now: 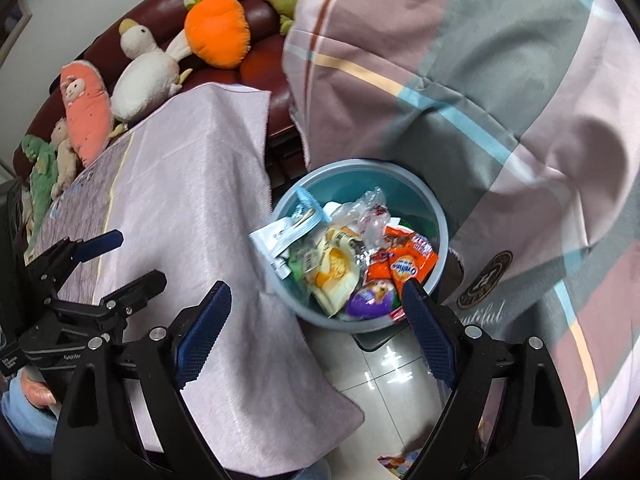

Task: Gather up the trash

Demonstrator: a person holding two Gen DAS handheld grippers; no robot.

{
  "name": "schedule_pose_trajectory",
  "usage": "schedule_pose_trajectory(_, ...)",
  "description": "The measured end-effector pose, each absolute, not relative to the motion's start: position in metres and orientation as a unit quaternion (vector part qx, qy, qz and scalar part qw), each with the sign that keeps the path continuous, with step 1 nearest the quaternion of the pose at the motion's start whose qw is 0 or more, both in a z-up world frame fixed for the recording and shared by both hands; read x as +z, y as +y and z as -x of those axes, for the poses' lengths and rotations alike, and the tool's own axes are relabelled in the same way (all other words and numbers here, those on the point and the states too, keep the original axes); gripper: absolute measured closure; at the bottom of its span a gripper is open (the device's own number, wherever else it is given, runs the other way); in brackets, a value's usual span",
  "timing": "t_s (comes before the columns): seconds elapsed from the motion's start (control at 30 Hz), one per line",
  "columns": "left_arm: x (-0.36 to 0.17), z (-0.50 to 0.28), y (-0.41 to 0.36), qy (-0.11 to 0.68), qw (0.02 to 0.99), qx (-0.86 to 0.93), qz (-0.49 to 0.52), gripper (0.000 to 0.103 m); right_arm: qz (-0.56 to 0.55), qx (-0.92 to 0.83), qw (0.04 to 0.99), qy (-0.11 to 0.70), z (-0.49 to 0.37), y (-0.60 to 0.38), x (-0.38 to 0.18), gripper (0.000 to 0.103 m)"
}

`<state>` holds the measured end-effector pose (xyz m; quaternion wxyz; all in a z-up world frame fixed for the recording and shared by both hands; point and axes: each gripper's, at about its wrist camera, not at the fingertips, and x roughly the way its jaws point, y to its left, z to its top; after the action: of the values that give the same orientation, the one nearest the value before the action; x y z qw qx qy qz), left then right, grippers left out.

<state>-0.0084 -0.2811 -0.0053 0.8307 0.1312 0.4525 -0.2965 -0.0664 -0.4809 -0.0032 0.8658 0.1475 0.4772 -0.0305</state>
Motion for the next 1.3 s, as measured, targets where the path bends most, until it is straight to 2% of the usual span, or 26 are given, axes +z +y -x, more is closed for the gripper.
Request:
schedule_pose_trajectory(0.67,-0.009,0.051,-0.210,0.454,0.846,-0.259,-0.102,0.005,-0.099,-0.012,0.879,0.467,0.120,-0.404,0.012,0.019)
schedule_pose_trajectory(1.3,-0.028,0.035,-0.204,0.475,0.839,-0.248,-0.088,0.004,-0.105,-0.013,0.867,0.487,0.104,-0.405,-0.013,0.019)
